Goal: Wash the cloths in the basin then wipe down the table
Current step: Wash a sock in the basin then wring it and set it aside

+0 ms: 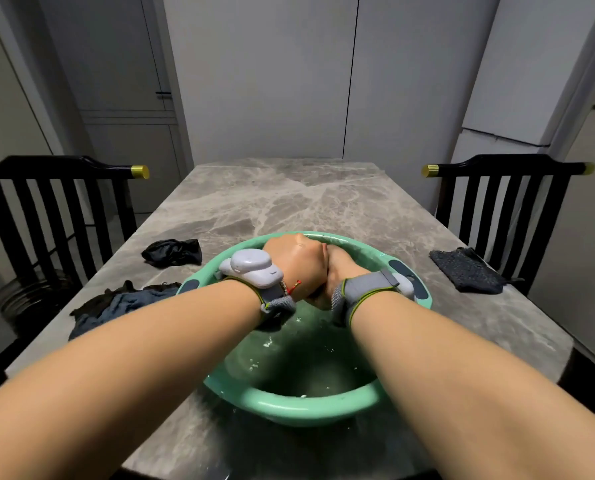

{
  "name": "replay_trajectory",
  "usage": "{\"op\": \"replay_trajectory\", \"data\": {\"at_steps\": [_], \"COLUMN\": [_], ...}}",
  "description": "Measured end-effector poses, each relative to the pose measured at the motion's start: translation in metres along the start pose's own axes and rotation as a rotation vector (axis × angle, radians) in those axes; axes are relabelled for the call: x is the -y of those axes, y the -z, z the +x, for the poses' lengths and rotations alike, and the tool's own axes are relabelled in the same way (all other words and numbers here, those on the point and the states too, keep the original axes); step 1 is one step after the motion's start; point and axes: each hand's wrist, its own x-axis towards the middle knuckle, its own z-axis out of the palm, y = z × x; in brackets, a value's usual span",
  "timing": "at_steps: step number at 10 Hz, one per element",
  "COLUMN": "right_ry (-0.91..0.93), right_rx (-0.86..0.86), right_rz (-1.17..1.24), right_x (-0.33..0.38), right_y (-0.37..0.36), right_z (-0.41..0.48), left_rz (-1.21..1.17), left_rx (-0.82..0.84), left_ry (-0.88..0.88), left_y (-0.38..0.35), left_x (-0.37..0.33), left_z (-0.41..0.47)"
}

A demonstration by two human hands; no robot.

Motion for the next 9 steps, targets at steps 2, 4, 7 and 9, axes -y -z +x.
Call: {"op": "replay_trajectory", "data": {"at_steps": [2, 4, 7, 9], "right_ry": [0.173, 0.417, 0.624, 0.702], "right_rx": [0.106, 0.065, -0.127, 0.112], "right_rz": [-0.205, -0.665, -0.470, -0.750], "right_x": [0.023, 0.037, 0.068, 0.061], "right_y": [0.001, 0.011, 0.006, 0.003], "right_z": [-0.017, -0.042, -0.059, -0.072], "left_rz": [-0.739, -1.362, -1.503, -1.812], "left_rx": [0.151, 0.318, -0.014, -0.020], "left_ry": [0.451, 0.646, 0.711, 0.722], "left_y": [-0.004, 0.013, 0.033, 0.016], "left_x": [0.020, 0.041, 0.072, 0.074], "left_z": [0.009, 0.015, 0.028, 0.072]}}
